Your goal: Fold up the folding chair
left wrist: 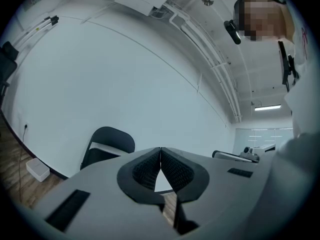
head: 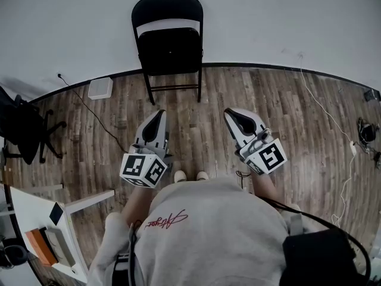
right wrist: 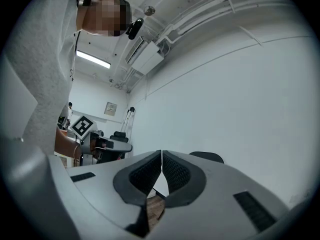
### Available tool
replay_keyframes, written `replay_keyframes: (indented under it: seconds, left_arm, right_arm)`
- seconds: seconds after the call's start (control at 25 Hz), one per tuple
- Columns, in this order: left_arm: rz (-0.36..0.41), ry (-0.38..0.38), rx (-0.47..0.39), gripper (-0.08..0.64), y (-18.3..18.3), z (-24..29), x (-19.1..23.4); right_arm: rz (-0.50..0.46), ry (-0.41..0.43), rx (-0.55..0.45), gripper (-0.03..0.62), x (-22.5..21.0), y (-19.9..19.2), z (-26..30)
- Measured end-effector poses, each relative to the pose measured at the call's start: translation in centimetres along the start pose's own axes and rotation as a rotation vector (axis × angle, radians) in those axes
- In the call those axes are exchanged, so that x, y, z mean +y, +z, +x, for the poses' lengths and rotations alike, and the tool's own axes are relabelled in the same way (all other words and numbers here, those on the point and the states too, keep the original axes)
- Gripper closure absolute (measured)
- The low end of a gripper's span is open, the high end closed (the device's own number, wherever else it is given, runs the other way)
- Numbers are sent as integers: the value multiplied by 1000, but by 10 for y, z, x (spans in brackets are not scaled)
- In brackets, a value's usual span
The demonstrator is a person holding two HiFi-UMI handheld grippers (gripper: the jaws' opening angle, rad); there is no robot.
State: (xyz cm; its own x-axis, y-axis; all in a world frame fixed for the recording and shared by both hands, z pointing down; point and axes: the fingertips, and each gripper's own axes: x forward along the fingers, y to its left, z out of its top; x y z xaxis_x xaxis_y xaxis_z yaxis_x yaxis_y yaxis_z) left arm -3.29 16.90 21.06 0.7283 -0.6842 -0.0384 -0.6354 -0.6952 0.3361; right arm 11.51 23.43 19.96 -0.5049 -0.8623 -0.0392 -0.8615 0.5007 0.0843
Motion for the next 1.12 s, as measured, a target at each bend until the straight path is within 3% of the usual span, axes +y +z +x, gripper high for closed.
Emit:
replay_keyframes:
  seconds: [0.32, 1.12]
  left_arm:
    - [-3, -21, -7, 543, 2, 8, -11]
    - [-10, -19, -24, 542, 4, -11, -22]
  right_arm:
    - [-54, -54, -5, 572, -9, 2, -11]
    - [-35, -24, 19, 573, 13, -3, -24]
